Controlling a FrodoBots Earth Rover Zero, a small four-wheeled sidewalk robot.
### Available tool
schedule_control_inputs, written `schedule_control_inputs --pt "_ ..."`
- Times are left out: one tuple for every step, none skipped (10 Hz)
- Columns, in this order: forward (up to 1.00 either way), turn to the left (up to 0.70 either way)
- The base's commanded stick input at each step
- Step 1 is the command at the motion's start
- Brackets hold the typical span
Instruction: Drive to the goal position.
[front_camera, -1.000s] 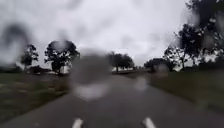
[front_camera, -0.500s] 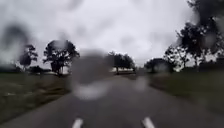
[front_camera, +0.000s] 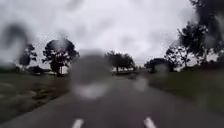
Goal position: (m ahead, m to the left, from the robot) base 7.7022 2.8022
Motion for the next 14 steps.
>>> schedule_control_inputs --pt "1.0 0.0" --pt "1.0 0.0" --pt "1.0 0.0" --pt "1.0 0.0" --pt "1.0 0.0" --pt "1.0 0.0" --pt "1.0 0.0" --pt "1.0 0.0" --pt "1.0 0.0" --pt "1.0 0.0" --pt "1.0 0.0" --pt "1.0 0.0" --pt "1.0 0.0" --pt "1.0 0.0"
